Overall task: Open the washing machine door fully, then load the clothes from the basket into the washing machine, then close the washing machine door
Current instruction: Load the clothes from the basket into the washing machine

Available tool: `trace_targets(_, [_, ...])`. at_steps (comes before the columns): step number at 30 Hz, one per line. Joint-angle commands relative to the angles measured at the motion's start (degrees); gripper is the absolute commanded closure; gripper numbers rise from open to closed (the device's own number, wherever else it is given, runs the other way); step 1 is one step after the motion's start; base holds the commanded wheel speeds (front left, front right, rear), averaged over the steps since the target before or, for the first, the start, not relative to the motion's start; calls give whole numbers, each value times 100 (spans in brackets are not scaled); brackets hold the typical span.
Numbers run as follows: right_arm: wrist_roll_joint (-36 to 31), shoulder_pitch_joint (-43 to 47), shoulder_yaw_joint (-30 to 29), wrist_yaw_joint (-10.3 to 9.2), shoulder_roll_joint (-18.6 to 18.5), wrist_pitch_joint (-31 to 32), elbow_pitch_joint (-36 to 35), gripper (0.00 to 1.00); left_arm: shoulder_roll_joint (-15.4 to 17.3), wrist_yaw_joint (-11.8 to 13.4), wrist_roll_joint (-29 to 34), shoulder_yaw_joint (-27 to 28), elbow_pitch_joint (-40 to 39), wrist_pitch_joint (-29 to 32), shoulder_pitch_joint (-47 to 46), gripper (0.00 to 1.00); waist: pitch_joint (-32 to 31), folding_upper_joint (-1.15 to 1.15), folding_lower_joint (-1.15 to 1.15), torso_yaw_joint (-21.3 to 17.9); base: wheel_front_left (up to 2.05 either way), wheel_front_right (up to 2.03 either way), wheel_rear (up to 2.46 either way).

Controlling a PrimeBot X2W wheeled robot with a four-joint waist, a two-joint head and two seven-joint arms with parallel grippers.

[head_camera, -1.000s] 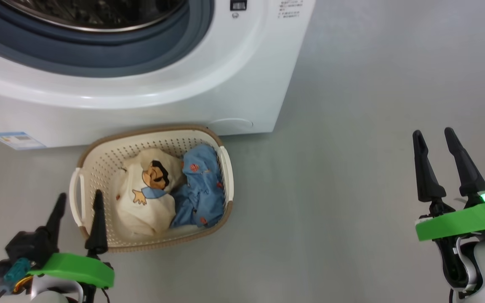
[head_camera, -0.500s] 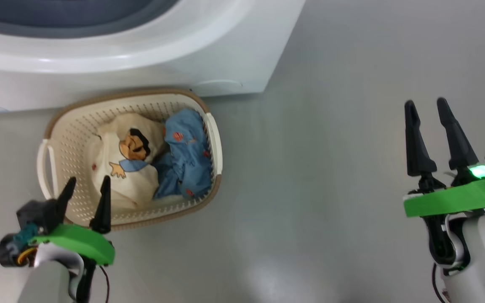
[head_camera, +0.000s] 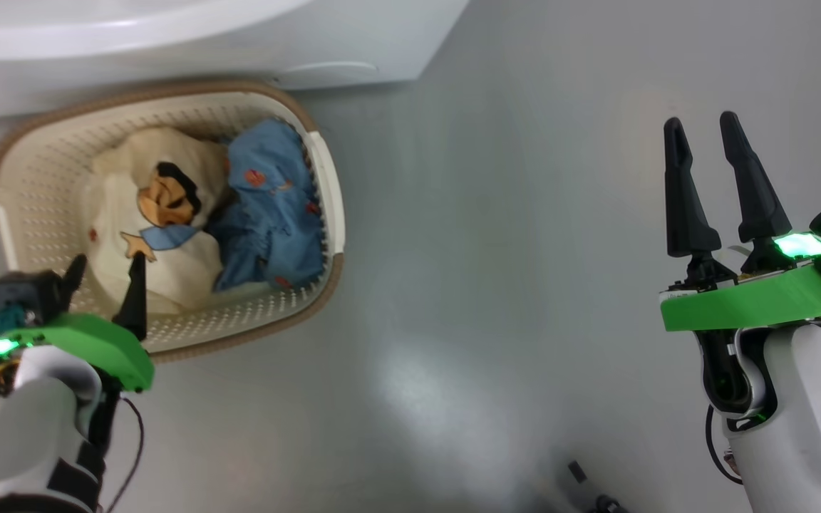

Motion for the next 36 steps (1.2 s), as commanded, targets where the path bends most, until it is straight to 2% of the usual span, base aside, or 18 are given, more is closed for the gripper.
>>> trace_targets(1, [-2, 19, 88, 26, 35, -45, -158, 0, 275, 4, -27, 71, 122, -36, -101, 0, 306, 0, -1, -216, 0, 0, 0])
trace_targets(13, [23, -166, 202, 26, 244, -45, -213, 0, 794, 4, -56, -155, 1009, 167, -1041, 0, 759, 0, -1, -588, 0, 0, 0])
trace_targets(20, [49, -244, 253, 26, 330, -45, -221, 0, 945, 4, -173, -317, 1116, 411, -1362, 0, 938, 0, -1, -729, 0, 0, 0])
trace_targets(29, [74, -306, 337, 26, 385, -45, -232, 0, 945, 4, -510, -622, 1067, 769, -1532, 0, 1064, 0, -1, -828, 0, 0, 0])
trace_targets(36, [95, -384, 438, 26, 400, -45, -283, 0, 1165, 4, -772, -953, 986, 1014, -1661, 0, 1200, 0, -1, -944, 0, 0, 0])
